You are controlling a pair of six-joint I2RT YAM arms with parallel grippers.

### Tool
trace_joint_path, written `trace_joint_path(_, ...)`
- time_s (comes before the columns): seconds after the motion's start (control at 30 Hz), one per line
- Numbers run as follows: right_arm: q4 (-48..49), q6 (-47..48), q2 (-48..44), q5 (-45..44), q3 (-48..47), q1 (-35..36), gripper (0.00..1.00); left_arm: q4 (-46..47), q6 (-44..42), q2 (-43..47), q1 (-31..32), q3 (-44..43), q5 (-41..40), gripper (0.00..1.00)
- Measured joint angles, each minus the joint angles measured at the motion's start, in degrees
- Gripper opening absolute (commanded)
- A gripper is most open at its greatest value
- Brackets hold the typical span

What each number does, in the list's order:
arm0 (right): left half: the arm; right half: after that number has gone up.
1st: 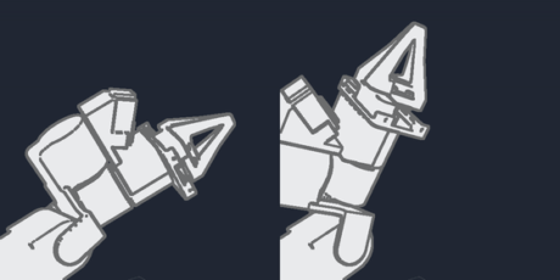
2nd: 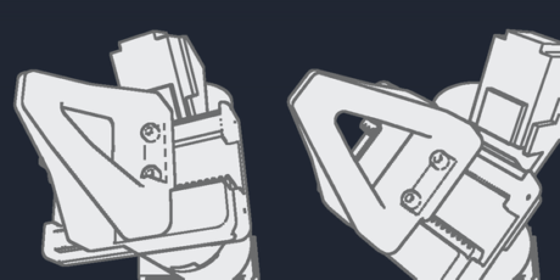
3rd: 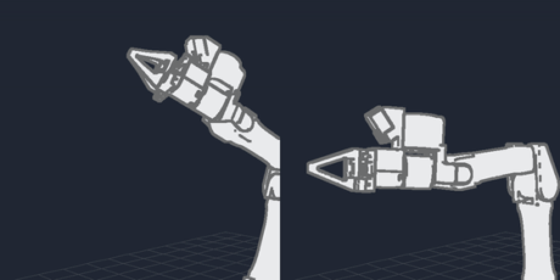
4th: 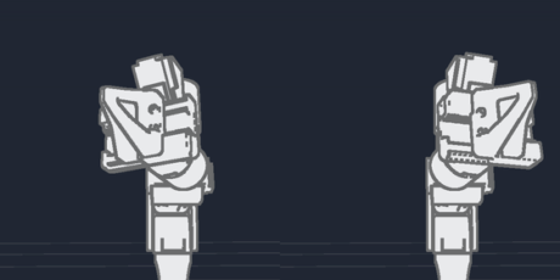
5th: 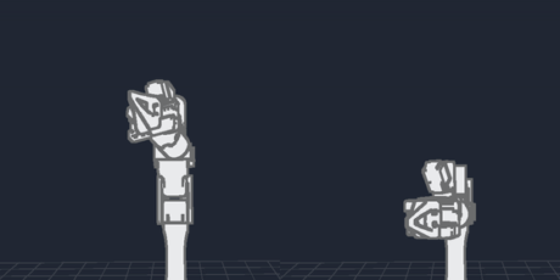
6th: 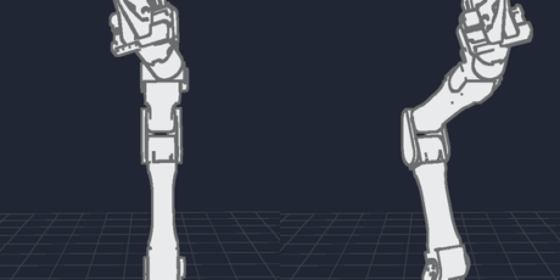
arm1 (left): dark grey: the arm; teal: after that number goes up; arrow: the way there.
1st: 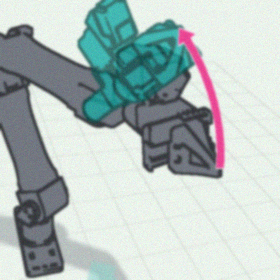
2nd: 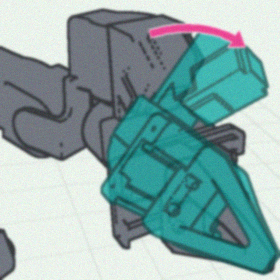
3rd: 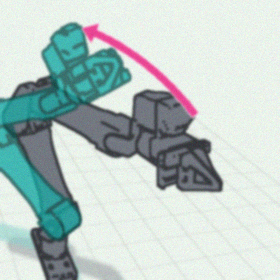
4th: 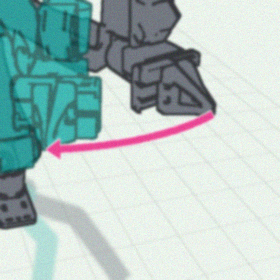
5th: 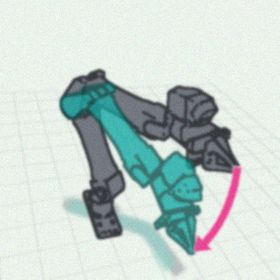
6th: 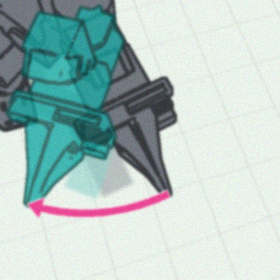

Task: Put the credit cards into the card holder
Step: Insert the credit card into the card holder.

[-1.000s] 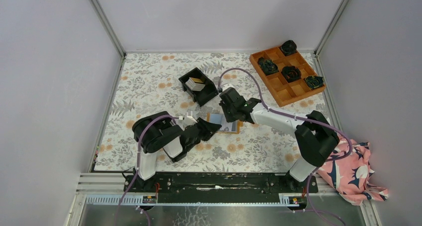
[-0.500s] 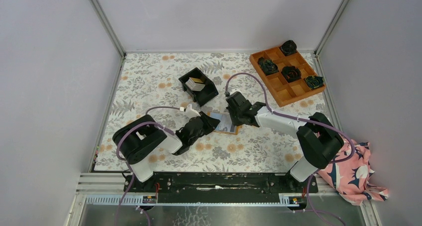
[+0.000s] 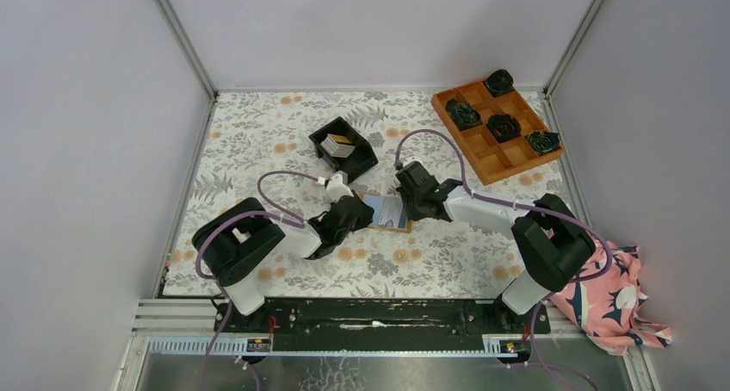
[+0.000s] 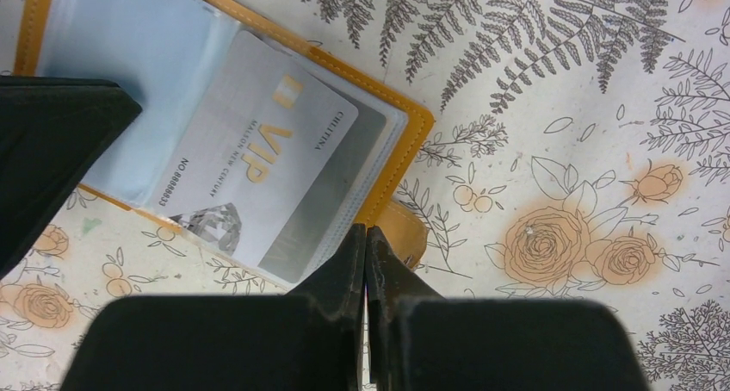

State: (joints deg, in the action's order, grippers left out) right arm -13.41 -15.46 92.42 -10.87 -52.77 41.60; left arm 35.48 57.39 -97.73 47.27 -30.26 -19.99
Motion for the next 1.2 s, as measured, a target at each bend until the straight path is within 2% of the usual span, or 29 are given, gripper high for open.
trace_joint_path(0.17,0.24,-0.09,0.00,0.07,0.90,-0.72,0.01,-3.93,-2.84,-0.20,1.22,-2.64,-1.07,0.05)
trace_joint_path(0.47,0.94,-0.48,0.02,1.55,1.64,-1.70,0.01,-10.69,-7.30,-2.19,4.83,-8.11,-2.03,0.03)
trace_joint_path(1.2,2.45,-0.87,1.60,3.93,1.66,-2.47,0.01,-13.77,-8.50,-3.58,7.08,-11.21,-3.15,0.04)
